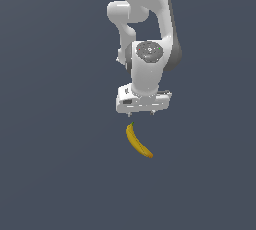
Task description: Pick up the object and move it to a goal position.
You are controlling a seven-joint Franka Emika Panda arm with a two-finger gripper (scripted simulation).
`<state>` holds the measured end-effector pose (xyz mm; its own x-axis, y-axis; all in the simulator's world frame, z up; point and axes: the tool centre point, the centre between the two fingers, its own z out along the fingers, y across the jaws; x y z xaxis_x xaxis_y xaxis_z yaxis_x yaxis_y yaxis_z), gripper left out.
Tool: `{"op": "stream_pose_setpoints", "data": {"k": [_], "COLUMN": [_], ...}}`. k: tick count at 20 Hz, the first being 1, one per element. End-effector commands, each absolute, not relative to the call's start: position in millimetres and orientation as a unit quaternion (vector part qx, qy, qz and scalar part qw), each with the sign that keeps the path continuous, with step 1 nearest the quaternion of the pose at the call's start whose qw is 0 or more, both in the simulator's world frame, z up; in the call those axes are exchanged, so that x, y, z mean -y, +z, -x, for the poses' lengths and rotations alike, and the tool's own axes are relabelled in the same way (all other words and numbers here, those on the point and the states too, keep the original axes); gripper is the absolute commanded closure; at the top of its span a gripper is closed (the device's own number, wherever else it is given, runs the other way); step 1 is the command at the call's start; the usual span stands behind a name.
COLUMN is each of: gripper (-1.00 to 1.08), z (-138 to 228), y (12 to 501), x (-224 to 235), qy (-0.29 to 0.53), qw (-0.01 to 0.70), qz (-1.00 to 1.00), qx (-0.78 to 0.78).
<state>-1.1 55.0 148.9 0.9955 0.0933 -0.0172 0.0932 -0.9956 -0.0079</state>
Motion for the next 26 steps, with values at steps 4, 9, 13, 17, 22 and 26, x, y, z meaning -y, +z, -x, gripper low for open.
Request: {"op": "stream_pose_setpoints", "data": {"k": [4,9,13,17,22,26], "gripper": [-0.92,-0.92,-0.92,-0.92,-0.92,-0.92], "z": [0.8,0.0,0.8,-1.3,-10.2,-21.9], "y": [148.7,148.1,148.9,146.8,137.7,124.8], "x": [-56.3,-63.2,-65.0,-63.9,-61.4,-57.6], "qy": [0.009,0.01,0.01,0.01,0.009,0.007], "qw": [0.003,0.0,-0.001,-0.001,-0.002,-0.002], "qz": [0.999,0.999,0.999,0.998,0.997,0.994], "qx": [0.048,0.054,0.053,0.058,0.079,0.108]}}
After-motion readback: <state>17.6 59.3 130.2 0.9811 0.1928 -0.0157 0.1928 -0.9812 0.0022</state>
